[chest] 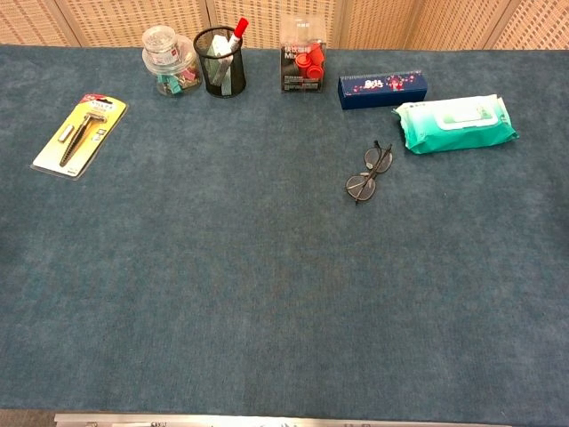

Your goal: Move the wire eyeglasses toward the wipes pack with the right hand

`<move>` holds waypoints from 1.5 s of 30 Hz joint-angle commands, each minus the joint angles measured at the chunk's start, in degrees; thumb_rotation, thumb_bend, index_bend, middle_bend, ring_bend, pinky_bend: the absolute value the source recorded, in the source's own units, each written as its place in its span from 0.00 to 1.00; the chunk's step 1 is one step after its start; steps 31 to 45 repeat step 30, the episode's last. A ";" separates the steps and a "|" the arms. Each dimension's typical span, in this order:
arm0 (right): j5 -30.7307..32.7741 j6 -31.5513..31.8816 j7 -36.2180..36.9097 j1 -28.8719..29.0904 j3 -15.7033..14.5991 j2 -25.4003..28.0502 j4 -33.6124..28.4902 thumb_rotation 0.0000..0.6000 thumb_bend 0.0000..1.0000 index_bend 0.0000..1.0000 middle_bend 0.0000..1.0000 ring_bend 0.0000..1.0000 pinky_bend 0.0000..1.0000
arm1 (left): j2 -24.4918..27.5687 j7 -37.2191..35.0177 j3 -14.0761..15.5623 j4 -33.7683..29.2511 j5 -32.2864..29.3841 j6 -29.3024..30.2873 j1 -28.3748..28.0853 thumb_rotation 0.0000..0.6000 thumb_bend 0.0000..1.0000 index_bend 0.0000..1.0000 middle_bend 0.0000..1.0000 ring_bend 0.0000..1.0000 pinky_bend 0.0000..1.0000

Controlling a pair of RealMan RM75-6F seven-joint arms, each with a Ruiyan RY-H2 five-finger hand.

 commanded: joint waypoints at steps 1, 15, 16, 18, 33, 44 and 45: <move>-0.60 1.82 2.38 -2.39 -1.01 0.12 0.58 1.00 0.07 0.29 0.29 0.13 0.27 | -0.15 0.04 -0.10 0.19 -0.23 -0.15 -0.03 1.00 0.23 0.65 0.54 0.43 0.56; -3.97 6.00 12.52 -8.22 -1.14 -0.65 5.81 1.00 0.07 0.29 0.29 0.13 0.27 | -0.73 2.04 -0.13 0.50 -0.90 -1.23 -0.46 1.00 0.23 0.64 0.54 0.43 0.56; -3.83 6.00 13.41 -8.47 -0.87 -0.71 6.28 1.00 0.07 0.29 0.29 0.13 0.27 | -0.74 2.06 -0.15 0.49 -0.97 -1.18 -0.43 1.00 0.23 0.64 0.54 0.43 0.56; -3.59 5.81 14.57 -8.74 -0.49 -0.66 6.60 1.00 0.07 0.29 0.29 0.13 0.27 | -0.72 2.14 -0.15 0.45 -1.06 -1.08 -0.34 1.00 0.23 0.64 0.54 0.43 0.56; -3.30 5.88 18.26 -10.26 1.78 0.60 6.96 1.00 0.08 0.29 0.29 0.13 0.27 | -1.70 2.46 -0.13 1.01 -1.73 -3.70 -1.62 1.00 0.23 0.64 0.54 0.43 0.56; -3.30 5.88 18.26 -10.26 1.78 0.60 6.96 1.00 0.08 0.29 0.29 0.13 0.27 | -1.70 2.46 -0.13 1.01 -1.73 -3.70 -1.62 1.00 0.23 0.64 0.54 0.43 0.56; -3.30 5.88 18.26 -10.26 1.78 0.60 6.96 1.00 0.08 0.29 0.29 0.13 0.27 | -1.70 2.46 -0.13 1.01 -1.73 -3.70 -1.62 1.00 0.23 0.64 0.54 0.43 0.56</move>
